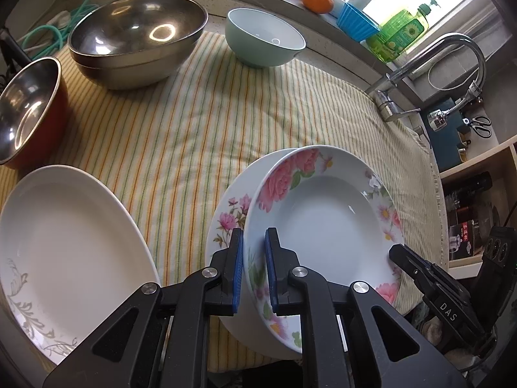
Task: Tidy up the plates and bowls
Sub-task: 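Carry the rose-rimmed plate with both tools over the peony-print plate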
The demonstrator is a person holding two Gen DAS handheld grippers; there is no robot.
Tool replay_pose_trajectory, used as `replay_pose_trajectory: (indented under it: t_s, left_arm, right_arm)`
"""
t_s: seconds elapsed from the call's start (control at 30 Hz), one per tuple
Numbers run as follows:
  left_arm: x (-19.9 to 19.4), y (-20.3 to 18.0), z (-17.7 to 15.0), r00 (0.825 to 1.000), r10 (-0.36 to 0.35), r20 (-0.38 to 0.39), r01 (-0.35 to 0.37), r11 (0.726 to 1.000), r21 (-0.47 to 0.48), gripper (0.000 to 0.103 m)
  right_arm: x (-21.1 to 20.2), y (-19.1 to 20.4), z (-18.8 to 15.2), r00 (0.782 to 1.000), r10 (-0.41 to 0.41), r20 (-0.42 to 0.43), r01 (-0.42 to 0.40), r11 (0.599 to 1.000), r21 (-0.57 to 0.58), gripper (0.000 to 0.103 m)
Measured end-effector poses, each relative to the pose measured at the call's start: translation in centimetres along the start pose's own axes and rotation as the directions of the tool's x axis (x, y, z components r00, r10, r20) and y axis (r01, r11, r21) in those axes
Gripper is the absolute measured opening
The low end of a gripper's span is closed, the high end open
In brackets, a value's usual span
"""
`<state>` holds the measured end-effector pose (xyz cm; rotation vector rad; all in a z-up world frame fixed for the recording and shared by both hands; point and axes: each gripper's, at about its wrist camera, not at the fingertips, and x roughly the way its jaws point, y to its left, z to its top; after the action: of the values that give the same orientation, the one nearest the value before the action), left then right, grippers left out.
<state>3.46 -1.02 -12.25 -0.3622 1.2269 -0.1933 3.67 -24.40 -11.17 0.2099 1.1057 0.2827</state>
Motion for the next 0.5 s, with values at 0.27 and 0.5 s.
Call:
replay_pose_trajectory:
  t_s: [0.27,0.5]
  left_arm:
    - [0.43,0.07,-0.1,1.0,0.011,-0.001,-0.011,1.0,0.007,0.012]
    - [0.66,0.62,-0.33,1.0,0.019,-0.003,-0.019,1.0,0.004,0.013]
  right_arm:
    - [0.5,0.3,-0.49,1.0,-0.017,-0.009,0.017,1.0,-0.015,0.011]
    - [0.77,1.04,-0.83,0.999,-0.034,-0.01,0.033,0.998,-0.049,0.012]
